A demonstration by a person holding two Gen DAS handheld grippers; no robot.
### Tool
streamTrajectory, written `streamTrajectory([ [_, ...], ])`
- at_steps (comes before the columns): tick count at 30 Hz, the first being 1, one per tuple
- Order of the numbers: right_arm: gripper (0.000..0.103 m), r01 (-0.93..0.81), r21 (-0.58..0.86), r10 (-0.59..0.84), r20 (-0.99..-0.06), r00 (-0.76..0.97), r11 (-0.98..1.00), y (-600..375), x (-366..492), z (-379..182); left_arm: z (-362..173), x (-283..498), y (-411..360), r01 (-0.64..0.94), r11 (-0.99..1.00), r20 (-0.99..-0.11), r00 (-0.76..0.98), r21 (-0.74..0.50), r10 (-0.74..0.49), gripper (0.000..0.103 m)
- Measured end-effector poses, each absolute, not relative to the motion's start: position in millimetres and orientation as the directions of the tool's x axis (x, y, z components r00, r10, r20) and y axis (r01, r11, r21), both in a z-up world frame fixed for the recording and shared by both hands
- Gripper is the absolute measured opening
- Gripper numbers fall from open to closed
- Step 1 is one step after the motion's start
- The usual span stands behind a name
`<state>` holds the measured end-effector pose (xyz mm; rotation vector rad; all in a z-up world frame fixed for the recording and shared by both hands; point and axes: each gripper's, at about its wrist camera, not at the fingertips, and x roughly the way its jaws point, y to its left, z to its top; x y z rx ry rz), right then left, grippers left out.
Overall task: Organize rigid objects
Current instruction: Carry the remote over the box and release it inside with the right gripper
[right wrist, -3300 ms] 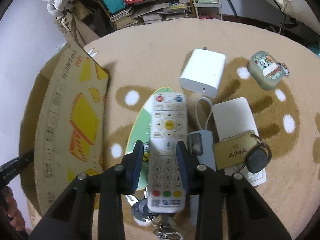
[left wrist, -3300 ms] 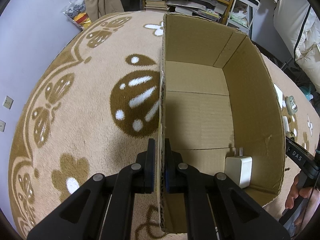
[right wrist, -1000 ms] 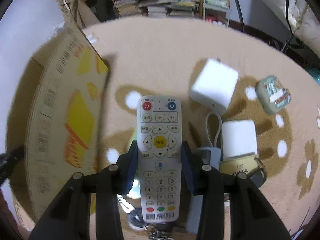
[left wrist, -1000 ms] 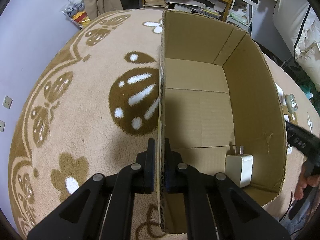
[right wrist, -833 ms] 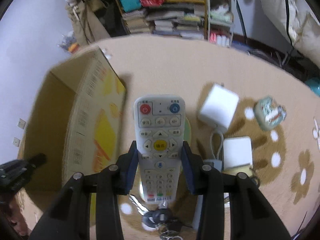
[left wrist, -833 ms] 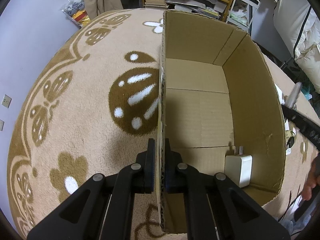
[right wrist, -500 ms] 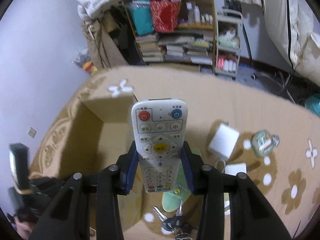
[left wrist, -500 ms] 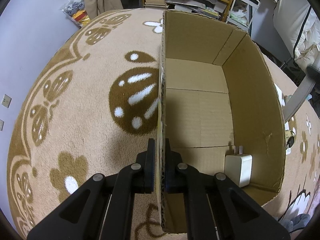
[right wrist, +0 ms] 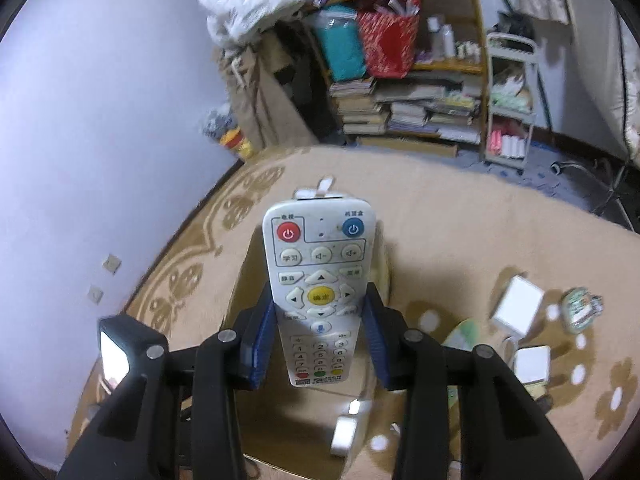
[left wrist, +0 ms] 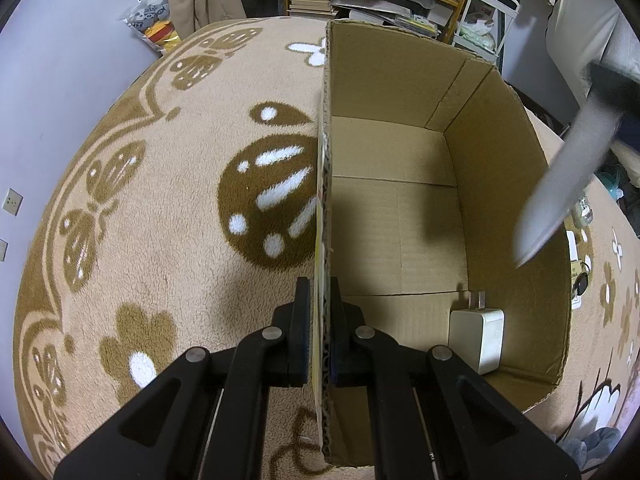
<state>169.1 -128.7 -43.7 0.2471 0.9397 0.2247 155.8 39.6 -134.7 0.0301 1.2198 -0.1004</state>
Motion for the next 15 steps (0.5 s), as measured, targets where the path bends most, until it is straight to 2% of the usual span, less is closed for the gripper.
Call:
streamTrajectory([
  [6, 0.044, -0.096, 0.281, 0.292, -0.831, 0.474, 0.955, -110.8, 174.6, -91.8, -134.9, 155.7, 39.2, 0.094, 0.995, -0.938, 0.341, -0.027, -0.058, 0.006],
  [15, 0.044, -0.097, 0.284, 0.295, -0.832, 0.471, 0.954, -108.8, 170.1, -111.6, -133.2, 155.5, 39.6, 0.095, 0.995, -0.938, 0.343, -0.028, -0.059, 0.006],
])
